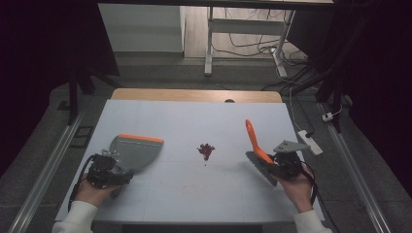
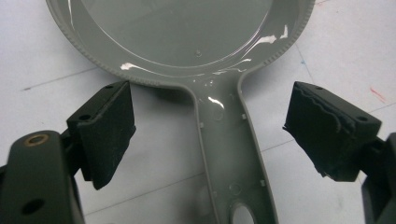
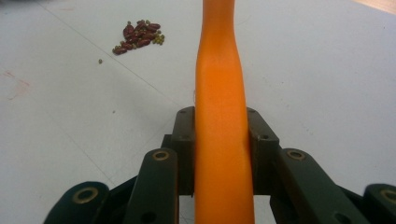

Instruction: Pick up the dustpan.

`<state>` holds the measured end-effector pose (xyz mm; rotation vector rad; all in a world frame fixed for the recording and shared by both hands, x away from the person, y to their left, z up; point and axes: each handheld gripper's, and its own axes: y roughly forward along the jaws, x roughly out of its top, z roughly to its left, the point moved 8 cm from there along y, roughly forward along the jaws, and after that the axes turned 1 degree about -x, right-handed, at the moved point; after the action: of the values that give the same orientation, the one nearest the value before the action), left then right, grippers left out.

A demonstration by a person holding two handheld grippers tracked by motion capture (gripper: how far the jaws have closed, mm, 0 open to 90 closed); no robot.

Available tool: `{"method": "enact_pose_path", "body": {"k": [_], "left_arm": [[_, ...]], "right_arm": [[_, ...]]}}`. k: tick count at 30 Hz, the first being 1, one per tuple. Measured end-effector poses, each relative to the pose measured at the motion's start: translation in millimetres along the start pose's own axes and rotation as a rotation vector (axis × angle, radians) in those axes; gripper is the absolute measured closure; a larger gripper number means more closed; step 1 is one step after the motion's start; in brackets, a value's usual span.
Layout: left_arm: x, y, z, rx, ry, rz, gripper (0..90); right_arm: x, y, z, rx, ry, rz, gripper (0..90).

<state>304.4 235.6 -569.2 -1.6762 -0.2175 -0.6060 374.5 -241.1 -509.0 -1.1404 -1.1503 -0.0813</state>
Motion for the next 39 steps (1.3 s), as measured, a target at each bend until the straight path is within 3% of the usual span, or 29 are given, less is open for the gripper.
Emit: {"method": "enact_pose_path", "body": {"k": [11,17,25,31,39], "left_arm": [[-4.5,15.4,0.1,-0.017,-0.026,0.045,20.8],[-2.3,21.2,4.2,-0.004,-0.037,0.034,29.4],[-2.3,29.0,7.6,-0.038,-0.052,0.026,39.1],[-1.7,26.9,8.3,-0.042,-0.042,0.006,61.4],[-1.6,25.4,11.5,-0.056,-0.028,-0.009,62.0]], "right_arm": [[0.4,1.3,0.8,0.002,-0.013,0.003,69.9],[-1.7,2.3,-0.8,0.000,-0.005,0.014,69.9],[-2.3,1.8,-1.9,-0.002,-0.004,0.018,69.9],[-4.2,2.0,-4.2,-0.004,0.017,0.024,69.9],[-5.3,2.6,-4.9,-0.003,0.018,0.033,69.9]]}}
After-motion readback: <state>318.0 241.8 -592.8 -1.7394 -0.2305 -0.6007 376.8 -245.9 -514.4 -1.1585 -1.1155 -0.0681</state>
